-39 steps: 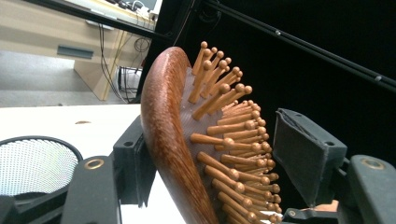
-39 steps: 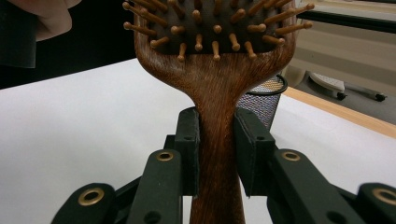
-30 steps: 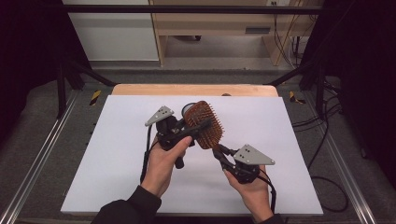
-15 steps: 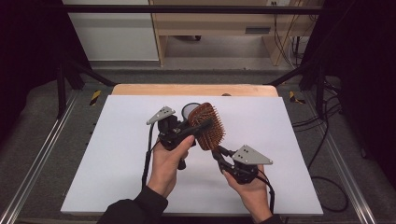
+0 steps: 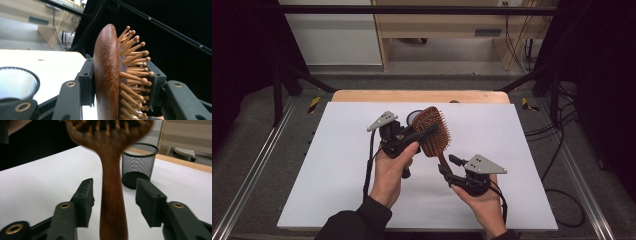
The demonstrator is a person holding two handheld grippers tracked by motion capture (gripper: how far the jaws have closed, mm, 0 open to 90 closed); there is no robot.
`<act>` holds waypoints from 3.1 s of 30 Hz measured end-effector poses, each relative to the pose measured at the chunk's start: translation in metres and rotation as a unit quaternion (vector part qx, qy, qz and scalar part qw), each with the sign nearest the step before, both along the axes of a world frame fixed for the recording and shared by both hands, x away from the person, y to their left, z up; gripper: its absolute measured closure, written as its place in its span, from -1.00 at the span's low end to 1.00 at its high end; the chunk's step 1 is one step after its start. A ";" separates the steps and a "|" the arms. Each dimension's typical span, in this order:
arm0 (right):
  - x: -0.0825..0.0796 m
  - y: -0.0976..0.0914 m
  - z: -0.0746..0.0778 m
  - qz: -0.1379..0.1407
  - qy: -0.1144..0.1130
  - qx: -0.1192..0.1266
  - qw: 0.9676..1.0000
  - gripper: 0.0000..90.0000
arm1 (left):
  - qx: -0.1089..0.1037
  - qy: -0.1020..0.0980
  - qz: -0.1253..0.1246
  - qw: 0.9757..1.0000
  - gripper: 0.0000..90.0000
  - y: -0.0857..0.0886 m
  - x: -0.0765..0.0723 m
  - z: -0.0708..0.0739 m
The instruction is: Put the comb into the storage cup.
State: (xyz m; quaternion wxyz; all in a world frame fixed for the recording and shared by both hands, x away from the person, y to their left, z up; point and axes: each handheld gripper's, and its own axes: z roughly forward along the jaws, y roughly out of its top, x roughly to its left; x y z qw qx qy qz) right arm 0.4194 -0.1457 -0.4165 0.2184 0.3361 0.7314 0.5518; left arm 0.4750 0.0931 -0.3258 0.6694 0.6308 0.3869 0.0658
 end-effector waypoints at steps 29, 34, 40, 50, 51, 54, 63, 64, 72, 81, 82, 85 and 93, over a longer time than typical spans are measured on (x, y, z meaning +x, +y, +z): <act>-0.011 -0.100 -0.019 -0.088 -0.047 0.010 0.995 -0.87 | 0.008 -0.093 0.061 0.994 0.15 0.018 0.050 0.058; -0.017 -0.114 -0.024 -0.108 -0.052 0.018 0.993 -0.89 | 0.016 -0.106 0.070 0.992 0.15 0.023 0.053 0.063; -0.020 -0.121 -0.024 -0.115 -0.063 0.011 0.991 -0.90 | 0.014 -0.112 0.078 0.991 0.15 0.032 0.056 0.064; -0.026 -0.131 -0.027 -0.126 -0.063 0.009 0.990 -0.91 | 0.019 -0.113 0.104 0.988 0.15 0.041 0.074 0.064; -0.026 -0.131 -0.027 -0.128 -0.063 0.013 0.990 -0.91 | 0.017 -0.114 0.107 0.988 0.15 0.043 0.076 0.064; -0.026 -0.128 -0.029 -0.123 -0.059 0.014 0.991 -0.91 | 0.012 -0.112 0.116 0.987 0.15 0.045 0.085 0.065; -0.025 -0.128 -0.030 -0.121 -0.050 0.022 0.991 -0.91 | 0.023 -0.120 0.127 0.984 0.15 0.047 0.102 0.065; -0.025 -0.128 -0.030 -0.123 -0.050 0.022 0.991 -0.91 | 0.026 -0.120 0.127 0.984 0.15 0.047 0.103 0.064; -0.023 -0.124 -0.032 -0.117 -0.047 0.019 0.992 -0.91 | 0.049 -0.124 0.127 0.983 0.15 0.045 0.109 0.058; -0.022 -0.124 -0.032 -0.117 -0.044 0.022 0.992 -0.91 | 0.052 -0.121 0.129 0.983 0.15 0.042 0.116 0.054; -0.022 -0.124 -0.032 -0.116 -0.043 0.023 0.992 -0.91 | 0.053 -0.121 0.131 0.983 0.15 0.042 0.116 0.054; -0.022 -0.124 -0.032 -0.118 -0.041 0.025 0.992 -0.91 | 0.055 -0.120 0.132 0.983 0.15 0.043 0.118 0.052; -0.022 -0.123 -0.033 -0.114 -0.040 0.024 0.992 -0.91 | 0.065 -0.118 0.136 0.982 0.15 0.042 0.121 0.047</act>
